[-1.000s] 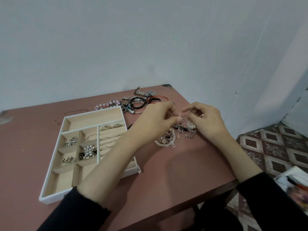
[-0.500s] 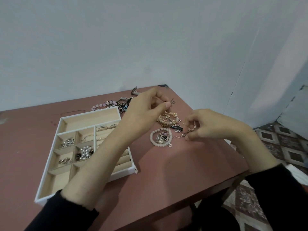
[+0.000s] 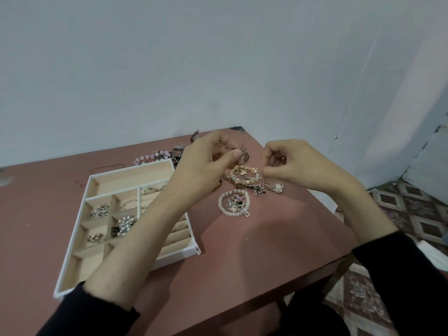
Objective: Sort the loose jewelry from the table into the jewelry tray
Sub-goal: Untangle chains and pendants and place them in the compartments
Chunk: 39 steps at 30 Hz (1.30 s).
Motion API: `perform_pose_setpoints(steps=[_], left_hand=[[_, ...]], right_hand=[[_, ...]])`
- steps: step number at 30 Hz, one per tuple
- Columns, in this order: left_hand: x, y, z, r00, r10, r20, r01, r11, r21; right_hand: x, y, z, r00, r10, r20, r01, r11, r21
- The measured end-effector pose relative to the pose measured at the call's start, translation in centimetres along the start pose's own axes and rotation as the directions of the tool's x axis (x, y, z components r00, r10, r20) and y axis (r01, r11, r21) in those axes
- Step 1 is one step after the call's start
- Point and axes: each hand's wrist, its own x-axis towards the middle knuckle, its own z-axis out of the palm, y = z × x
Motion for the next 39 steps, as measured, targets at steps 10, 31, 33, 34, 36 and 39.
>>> perform_pose_setpoints(steps=[10, 31, 33, 34, 36, 39], left_hand=[[-0.3, 0.2, -1.8, 0.994, -0.034, -0.104, 0.027, 0.997, -0.066], [-6.6, -0.6, -13.7, 0.921, -0.091, -0.379, 0.074, 0.995, -0.060], [-7.7, -1.2, -14.4, 0.914, -0.115, -0.390, 0.098, 0.993, -0.062], [-8.2, -1.6, -14.8, 0.911, -0.125, -0.393, 0.107, 0.992, -0.068], [-9.0, -2.4, -15.2, 0.905, -0.141, -0.400, 0.123, 0.990, -0.070], [-10.1, -3.4, -15.6, 0.900, -0.156, -0.407, 0.143, 0.988, -0.064]], right_hand=[[2.0, -3.5, -0.8, 0.963, -0.075, -0.258, 0.158, 0.934, 0.319], [5.8, -17.2, 2.4, 0.903, -0.235, -0.359, 0.413, 0.706, 0.576], [5.9, -18.1, 3.5, 0.912, -0.235, -0.337, 0.400, 0.699, 0.593], [5.8, -18.5, 4.1, 0.918, -0.236, -0.319, 0.389, 0.693, 0.607], [5.6, -19.0, 5.1, 0.930, -0.245, -0.275, 0.367, 0.675, 0.640], [5.2, -19.8, 6.4, 0.941, -0.260, -0.215, 0.334, 0.631, 0.700]])
